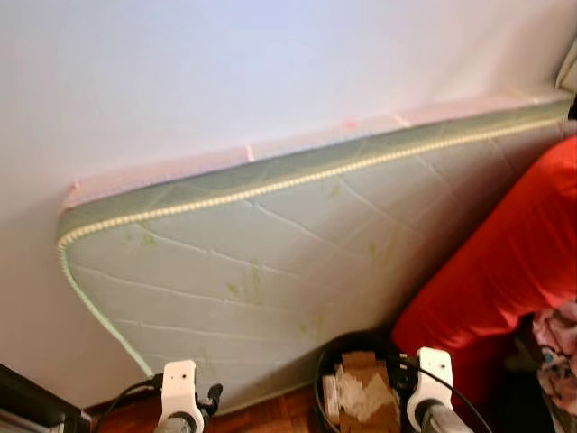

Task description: Clean up the room

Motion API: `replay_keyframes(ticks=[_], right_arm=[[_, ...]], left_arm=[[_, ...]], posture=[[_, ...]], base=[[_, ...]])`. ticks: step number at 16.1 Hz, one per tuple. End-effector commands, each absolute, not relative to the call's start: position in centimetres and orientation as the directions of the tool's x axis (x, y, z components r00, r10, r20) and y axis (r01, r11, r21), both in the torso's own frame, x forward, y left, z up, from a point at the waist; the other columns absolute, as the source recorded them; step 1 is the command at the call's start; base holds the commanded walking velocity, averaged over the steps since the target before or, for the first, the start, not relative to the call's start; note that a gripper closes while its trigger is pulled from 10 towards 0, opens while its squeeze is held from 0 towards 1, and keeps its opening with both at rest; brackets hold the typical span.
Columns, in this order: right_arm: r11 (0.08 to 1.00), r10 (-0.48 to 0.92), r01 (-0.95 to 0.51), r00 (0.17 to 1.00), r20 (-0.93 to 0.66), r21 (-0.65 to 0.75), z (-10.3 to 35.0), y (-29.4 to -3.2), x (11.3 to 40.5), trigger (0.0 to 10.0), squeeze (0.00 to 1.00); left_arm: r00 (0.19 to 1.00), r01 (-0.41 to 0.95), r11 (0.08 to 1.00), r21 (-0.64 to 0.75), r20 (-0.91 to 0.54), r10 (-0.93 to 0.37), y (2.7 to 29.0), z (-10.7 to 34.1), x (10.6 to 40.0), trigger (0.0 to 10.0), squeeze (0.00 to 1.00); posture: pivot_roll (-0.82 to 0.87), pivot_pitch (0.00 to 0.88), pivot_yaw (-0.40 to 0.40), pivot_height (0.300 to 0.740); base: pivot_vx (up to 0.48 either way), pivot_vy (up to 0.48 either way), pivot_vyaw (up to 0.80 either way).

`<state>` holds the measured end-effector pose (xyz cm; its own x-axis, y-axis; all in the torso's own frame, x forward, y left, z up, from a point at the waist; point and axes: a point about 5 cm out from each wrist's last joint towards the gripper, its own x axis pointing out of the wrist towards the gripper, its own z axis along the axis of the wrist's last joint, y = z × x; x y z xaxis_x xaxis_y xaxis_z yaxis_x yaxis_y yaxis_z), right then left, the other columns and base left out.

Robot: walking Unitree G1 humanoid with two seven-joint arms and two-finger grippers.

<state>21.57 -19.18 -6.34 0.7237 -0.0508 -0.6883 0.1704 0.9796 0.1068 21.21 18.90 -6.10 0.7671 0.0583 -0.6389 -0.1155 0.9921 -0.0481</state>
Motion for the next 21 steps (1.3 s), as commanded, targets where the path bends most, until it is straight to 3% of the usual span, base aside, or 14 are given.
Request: replay_keyframes(ticks=[1,5,11,13,21], right_arm=[[0.978,-0.057,0.184,0.696,-0.716,0.102,-6.9,-19.3,20.7,10.0,0.00],[0.980,-0.067,0.188,0.611,-0.789,0.062,-8.4,-20.0,17.7,10.0,0.00],[0.989,-0.050,0.140,0.622,-0.781,0.049,-8.1,-20.0,18.4,10.0,0.00],[0.988,-0.053,0.148,0.629,-0.775,0.052,-8.2,-20.1,18.1,10.0,0.00],[0.988,-0.057,0.148,0.606,-0.793,0.041,-8.6,-20.1,17.1,10.0,0.00]], left_arm=[[0.756,-0.111,0.993,-0.035,-0.652,0.061,18.8,-6.4,20.9,10.0,0.00],[0.741,-0.130,0.991,-0.014,-0.665,0.088,18.5,-6.9,20.0,10.0,0.00],[0.728,-0.135,0.991,0.002,-0.678,0.100,19.1,-7.2,19.4,10.0,0.00],[0.739,-0.117,0.993,0.029,-0.665,0.106,19.1,-7.0,19.7,10.0,0.00],[0.745,-0.138,0.990,0.003,-0.659,0.106,19.0,-7.0,19.6,10.0,0.00]], posture=[[-0.02,0.000,0.017,0.740],[-0.03,0.000,0.017,0.740],[-0.05,0.038,0.009,0.740],[-0.05,0.069,0.011,0.740],[-0.05,0.117,0.013,0.740]], base=[[0.000,0.000,0.00],[0.000,0.000,-0.44],[0.000,0.000,-0.68],[0.000,-0.444,-0.68],[0.000,0.000,-0.68]])
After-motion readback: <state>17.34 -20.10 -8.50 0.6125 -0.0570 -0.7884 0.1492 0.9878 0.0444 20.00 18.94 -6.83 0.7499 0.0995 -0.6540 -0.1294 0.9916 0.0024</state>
